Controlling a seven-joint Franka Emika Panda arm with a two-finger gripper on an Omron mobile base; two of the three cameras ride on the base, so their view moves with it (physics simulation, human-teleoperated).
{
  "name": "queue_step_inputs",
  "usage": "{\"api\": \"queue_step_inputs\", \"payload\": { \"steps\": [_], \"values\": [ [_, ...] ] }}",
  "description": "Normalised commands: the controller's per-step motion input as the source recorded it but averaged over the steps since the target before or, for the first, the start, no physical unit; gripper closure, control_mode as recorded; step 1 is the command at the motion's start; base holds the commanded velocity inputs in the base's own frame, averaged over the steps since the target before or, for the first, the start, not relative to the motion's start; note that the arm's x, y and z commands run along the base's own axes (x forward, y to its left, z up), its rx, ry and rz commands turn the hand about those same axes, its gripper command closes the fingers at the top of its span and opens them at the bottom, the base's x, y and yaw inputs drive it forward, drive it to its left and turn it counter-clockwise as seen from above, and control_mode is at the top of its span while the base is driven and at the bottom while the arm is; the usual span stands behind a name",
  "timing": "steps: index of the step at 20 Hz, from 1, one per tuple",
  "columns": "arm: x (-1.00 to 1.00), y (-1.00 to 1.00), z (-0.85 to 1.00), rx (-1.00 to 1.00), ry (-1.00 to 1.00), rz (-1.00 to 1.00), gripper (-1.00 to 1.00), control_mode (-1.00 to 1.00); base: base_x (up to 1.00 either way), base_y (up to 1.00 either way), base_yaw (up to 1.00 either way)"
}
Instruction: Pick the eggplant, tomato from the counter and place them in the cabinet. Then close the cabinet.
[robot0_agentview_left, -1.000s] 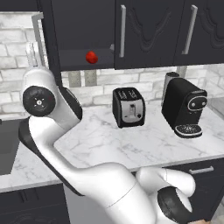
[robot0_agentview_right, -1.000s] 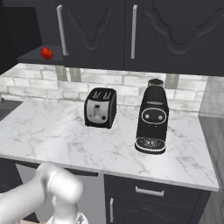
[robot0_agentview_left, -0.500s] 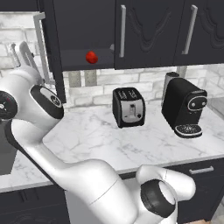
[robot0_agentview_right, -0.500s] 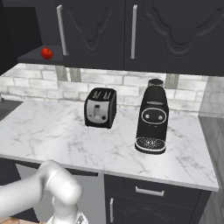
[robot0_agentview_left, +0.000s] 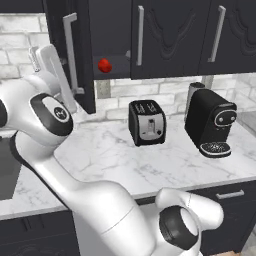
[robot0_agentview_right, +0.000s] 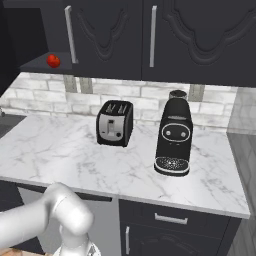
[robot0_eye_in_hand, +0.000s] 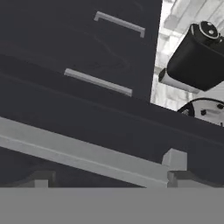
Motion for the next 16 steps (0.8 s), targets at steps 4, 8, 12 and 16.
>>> {"api": "queue_step_inputs", "payload": {
  "steps": [4,8,12,16],
  "values": [
    [0.67,-0.75,0.00,0.00,0.04,-0.18,-1.00,-1.00,0.00,0.00,0.00],
    [0.96,-0.75,0.00,0.00,0.03,-0.07,-1.00,-1.00,0.00,0.00,0.00],
    [1.00,-0.78,0.00,0.01,0.01,0.00,-1.00,-1.00,0.00,0.00,0.00],
    [1.00,-0.74,0.00,0.03,0.00,0.02,-1.00,-1.00,0.00,0.00,0.00]
  ]
}}
